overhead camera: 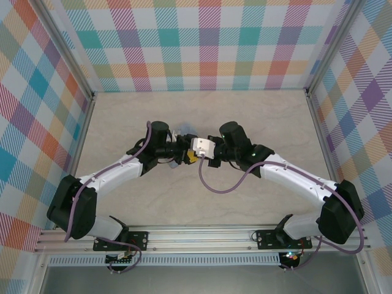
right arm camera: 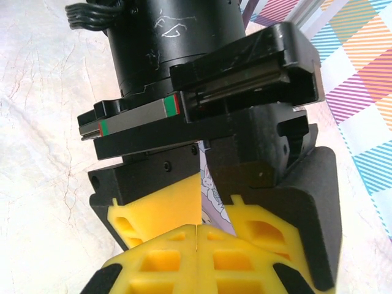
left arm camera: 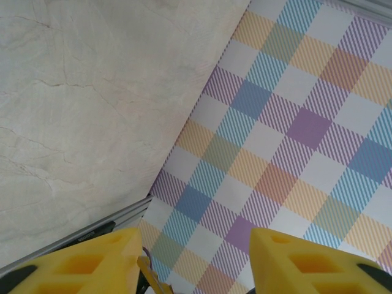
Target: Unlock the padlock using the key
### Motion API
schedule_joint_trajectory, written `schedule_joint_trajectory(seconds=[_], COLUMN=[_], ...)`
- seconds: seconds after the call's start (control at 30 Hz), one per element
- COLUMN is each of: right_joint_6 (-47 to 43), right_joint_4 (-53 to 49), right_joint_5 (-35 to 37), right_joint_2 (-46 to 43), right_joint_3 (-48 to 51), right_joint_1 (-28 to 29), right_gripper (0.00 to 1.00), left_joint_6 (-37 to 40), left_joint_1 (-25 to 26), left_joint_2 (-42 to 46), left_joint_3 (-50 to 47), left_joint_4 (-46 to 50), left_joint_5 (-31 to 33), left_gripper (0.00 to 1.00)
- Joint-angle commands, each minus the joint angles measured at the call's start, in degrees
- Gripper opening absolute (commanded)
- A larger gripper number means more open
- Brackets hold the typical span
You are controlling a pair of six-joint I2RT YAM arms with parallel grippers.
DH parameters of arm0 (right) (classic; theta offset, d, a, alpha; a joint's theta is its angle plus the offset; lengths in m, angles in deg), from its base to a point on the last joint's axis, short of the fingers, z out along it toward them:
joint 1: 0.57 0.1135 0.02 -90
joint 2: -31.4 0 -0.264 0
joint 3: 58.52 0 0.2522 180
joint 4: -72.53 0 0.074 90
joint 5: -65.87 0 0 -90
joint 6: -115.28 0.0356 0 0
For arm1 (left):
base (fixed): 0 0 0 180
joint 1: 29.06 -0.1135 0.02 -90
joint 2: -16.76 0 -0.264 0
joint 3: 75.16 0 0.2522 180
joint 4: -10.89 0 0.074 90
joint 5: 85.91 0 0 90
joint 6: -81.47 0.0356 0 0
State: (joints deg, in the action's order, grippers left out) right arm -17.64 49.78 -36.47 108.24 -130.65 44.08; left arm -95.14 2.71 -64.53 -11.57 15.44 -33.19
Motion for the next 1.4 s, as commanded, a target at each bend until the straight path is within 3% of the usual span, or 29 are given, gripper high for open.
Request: schedule_joint_trajectory(seconds=[0.0,0.7,1.0,1.37], right_joint_6=[0.3,2.6,2.8,6.9], right_joint_4=[5.5,7.3,7.6,7.8], right_joint_5=[-2.1,-1.5,-0.9,-3.9], right_joint_2=[-0.6,-3.4,-3.7,-6.0], right_joint_3=[0.9,4.3,4.4,4.9], right_joint_1=[0.1,-0.3,-0.7,-2.9], right_gripper=[0.00,0.00,0.00,0.06], left_joint_6=[-1.5,-1.4,-1.2,2.1], left_joint_1=[0.9,0.9,0.9,0.9], left_joint_2=[-0.9,-1.5,-1.5,-0.7], left_joint_3=[-1.2,-1.0,-1.0,-0.3], left_joint_4=[0.5,0.6,1.0,3.1], left_joint_5=[-2.3,-2.4,-2.1,2.0], left_gripper=[0.46,0.21,0.01,0.00])
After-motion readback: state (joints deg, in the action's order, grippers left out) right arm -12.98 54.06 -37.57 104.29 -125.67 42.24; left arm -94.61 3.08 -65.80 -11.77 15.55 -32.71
